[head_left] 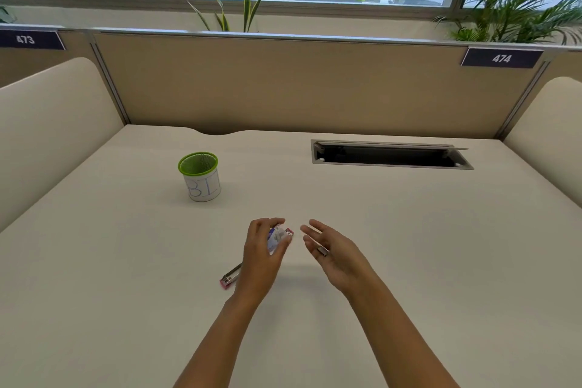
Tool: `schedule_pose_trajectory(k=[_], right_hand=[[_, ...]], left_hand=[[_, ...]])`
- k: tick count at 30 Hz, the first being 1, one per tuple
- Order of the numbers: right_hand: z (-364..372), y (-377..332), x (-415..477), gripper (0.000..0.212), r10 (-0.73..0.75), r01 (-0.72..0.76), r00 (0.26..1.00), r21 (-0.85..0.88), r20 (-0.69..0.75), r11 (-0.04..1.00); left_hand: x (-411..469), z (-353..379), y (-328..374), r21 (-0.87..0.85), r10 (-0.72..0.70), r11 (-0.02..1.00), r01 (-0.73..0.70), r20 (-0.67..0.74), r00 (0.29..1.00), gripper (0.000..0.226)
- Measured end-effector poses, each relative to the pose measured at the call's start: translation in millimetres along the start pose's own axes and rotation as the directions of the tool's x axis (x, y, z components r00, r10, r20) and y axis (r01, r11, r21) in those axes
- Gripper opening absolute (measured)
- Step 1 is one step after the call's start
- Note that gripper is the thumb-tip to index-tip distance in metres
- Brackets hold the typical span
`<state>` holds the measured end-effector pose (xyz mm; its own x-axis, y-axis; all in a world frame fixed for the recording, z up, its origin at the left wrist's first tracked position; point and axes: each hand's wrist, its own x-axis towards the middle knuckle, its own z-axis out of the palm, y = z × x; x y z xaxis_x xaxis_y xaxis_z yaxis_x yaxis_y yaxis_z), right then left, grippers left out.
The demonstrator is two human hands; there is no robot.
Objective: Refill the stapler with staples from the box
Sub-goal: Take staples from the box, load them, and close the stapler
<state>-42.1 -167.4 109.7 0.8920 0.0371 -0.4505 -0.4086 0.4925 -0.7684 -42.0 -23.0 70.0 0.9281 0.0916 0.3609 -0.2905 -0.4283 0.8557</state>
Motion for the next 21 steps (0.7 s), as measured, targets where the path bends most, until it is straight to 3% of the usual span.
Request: schedule_pose_trajectory(k=[3, 8, 16, 21], right_hand=[[-12.5, -0.4, 5.5, 0.038, 0.072, -0.069, 0.997, 0.181, -0.009, 0.981], [-29.3, 5.5, 12.4, 0.039, 0.057, -0.048, 0.995, 0.115, -0.079, 0.992], [-43.1, 16.2, 18.3, 0.021, -0.003, 0.024, 0.983, 0.114, -0.183, 0.993], [-45.1, 17.5, 20.7, 0.02, -0.022, 0.037, 0.978, 0.068, -0.209, 0.997]], left_hand=[[4.0, -21.3, -22.2, 0.067, -0.102, 0.992, 0.105, -0.043, 0.994, 0.029], [6.5, -54.6, -60.0, 0.103, -0.288, 0.95, 0.295, -0.081, 0.954, 0.033], [5.7, -70.4, -86.0, 0.297, -0.316, 0.893, 0.337, -0.117, 0.942, 0.034], [1.0, -60.5, -76.8, 0.492, -0.175, 0.834, 0.252, -0.197, 0.965, 0.033]])
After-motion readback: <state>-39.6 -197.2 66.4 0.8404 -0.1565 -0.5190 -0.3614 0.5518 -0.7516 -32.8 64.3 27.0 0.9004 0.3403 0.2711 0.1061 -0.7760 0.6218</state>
